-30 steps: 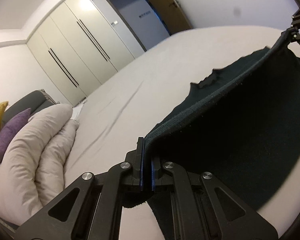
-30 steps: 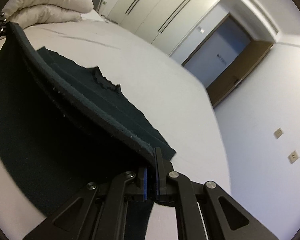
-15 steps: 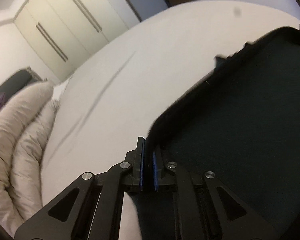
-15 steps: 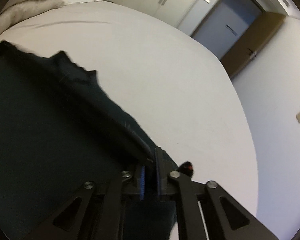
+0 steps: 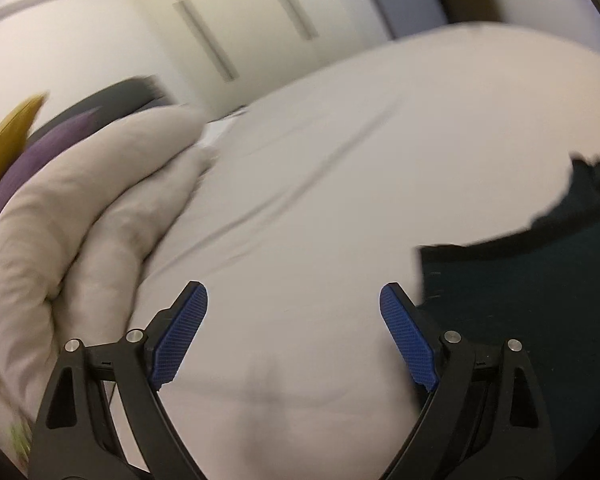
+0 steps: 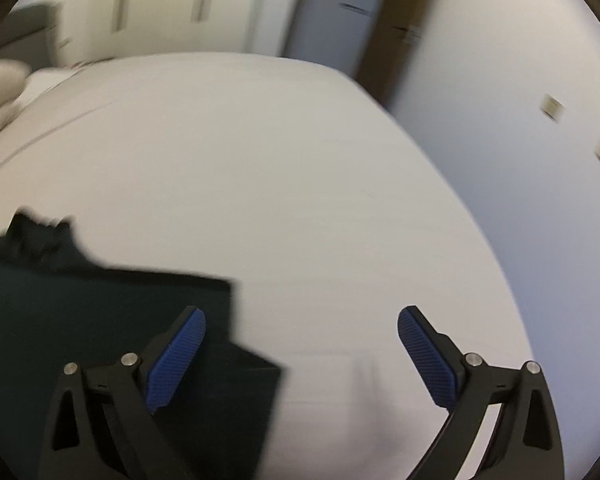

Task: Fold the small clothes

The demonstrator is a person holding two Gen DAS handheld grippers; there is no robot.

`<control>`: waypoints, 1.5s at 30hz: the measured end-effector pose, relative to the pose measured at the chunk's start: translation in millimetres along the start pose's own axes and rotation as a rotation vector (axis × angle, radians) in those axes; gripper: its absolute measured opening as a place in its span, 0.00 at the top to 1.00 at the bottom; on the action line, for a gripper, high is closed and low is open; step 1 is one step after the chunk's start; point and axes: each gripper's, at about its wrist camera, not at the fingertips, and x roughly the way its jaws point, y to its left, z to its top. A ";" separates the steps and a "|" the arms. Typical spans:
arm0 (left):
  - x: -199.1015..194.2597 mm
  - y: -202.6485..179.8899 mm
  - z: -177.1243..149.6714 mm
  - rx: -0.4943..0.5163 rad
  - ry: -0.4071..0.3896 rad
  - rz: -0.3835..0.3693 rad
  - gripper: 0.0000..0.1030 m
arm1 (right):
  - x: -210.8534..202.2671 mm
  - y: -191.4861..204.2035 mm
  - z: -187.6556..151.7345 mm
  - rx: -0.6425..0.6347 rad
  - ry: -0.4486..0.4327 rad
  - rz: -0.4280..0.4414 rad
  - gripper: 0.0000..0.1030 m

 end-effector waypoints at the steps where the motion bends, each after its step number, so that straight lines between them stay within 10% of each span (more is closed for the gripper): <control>1: -7.0 10.3 -2.0 -0.045 -0.015 -0.010 0.14 | -3.7 -7.1 1.4 0.038 -0.005 -0.002 0.04; 4: -23.7 31.2 -14.4 -0.156 -0.043 -0.022 0.14 | -24.4 -18.6 0.5 0.151 -0.015 0.077 0.04; 8: -28.2 60.8 -49.9 -0.367 -0.052 -0.254 0.14 | -40.8 5.6 -11.1 0.095 -0.017 0.120 0.07; 13: -33.9 54.5 -44.5 -0.315 -0.088 -0.299 0.14 | -65.6 28.6 -38.6 0.151 -0.033 0.324 0.12; 19: -44.2 33.7 -53.0 -0.275 -0.055 -0.405 0.14 | -46.2 61.8 -69.9 0.093 0.049 0.330 0.12; 24: -27.0 -16.9 -65.5 -0.096 0.042 -0.327 0.14 | -41.5 20.4 -81.8 0.286 0.041 0.359 0.20; 30: -34.2 -10.6 -65.9 -0.150 -0.005 -0.297 0.15 | -59.0 -46.5 -101.0 0.543 0.017 0.236 0.18; 39: -24.7 2.7 -75.7 -0.234 0.060 -0.318 0.15 | -50.6 -19.2 -66.0 0.427 -0.056 0.446 0.18; 45: -17.7 4.6 -71.4 -0.223 0.069 -0.324 0.15 | -1.4 9.8 -40.9 0.316 0.142 0.430 0.41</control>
